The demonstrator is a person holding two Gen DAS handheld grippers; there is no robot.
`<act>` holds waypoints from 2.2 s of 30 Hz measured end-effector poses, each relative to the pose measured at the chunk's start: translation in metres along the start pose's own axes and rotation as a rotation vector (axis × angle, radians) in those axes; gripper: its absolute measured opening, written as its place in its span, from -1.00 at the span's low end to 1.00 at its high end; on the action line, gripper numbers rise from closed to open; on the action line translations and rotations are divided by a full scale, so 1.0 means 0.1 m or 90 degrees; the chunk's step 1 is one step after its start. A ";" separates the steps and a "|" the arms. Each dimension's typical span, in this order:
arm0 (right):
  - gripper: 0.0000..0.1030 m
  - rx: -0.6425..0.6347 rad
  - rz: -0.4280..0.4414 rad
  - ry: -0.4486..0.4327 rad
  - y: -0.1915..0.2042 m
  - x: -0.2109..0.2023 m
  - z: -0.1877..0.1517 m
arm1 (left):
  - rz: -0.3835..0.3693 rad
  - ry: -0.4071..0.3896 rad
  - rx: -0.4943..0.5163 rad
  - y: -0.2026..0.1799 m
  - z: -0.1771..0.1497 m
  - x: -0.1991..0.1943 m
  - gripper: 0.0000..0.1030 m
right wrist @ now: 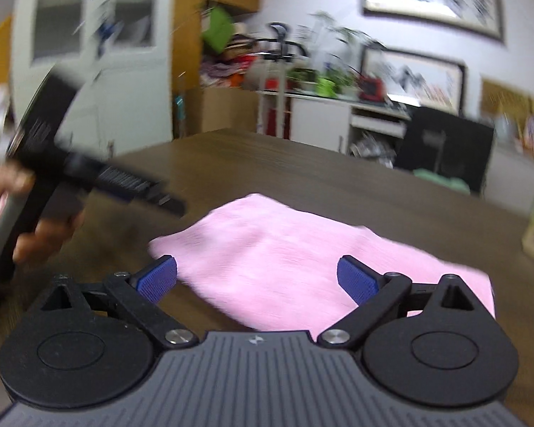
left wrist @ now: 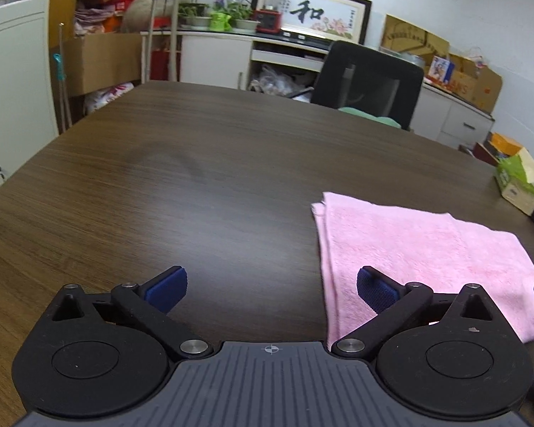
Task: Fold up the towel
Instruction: 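Close the right gripper on an edge of the flat towel, then close the left gripper on the towel edge while the right gripper holds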
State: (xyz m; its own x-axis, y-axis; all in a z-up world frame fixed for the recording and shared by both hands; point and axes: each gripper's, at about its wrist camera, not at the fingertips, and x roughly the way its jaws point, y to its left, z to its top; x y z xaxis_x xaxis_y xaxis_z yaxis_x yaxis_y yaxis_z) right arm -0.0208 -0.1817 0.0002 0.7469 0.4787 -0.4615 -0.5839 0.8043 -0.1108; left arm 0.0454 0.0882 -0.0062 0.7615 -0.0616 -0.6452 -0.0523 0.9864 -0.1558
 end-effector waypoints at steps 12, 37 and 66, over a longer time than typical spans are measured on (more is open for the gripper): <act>0.91 -0.189 -0.043 0.033 0.79 0.51 0.11 | 0.018 -0.007 -0.043 0.19 0.07 0.00 1.00; -0.76 -0.342 -0.023 0.084 1.09 0.96 0.09 | 0.009 0.024 -0.097 0.33 0.06 0.03 1.00; -0.87 -0.125 -0.003 -0.031 0.64 0.29 0.22 | -0.262 0.152 -0.219 0.21 0.05 0.28 0.91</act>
State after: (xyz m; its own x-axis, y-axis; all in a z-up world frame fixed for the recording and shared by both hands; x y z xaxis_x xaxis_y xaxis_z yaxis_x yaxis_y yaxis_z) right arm -0.0291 -0.1086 -0.0006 0.7617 0.4948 -0.4183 -0.6272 0.7251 -0.2843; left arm 0.0690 0.1077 -0.0240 0.5994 -0.5009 -0.6243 -0.0194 0.7707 -0.6370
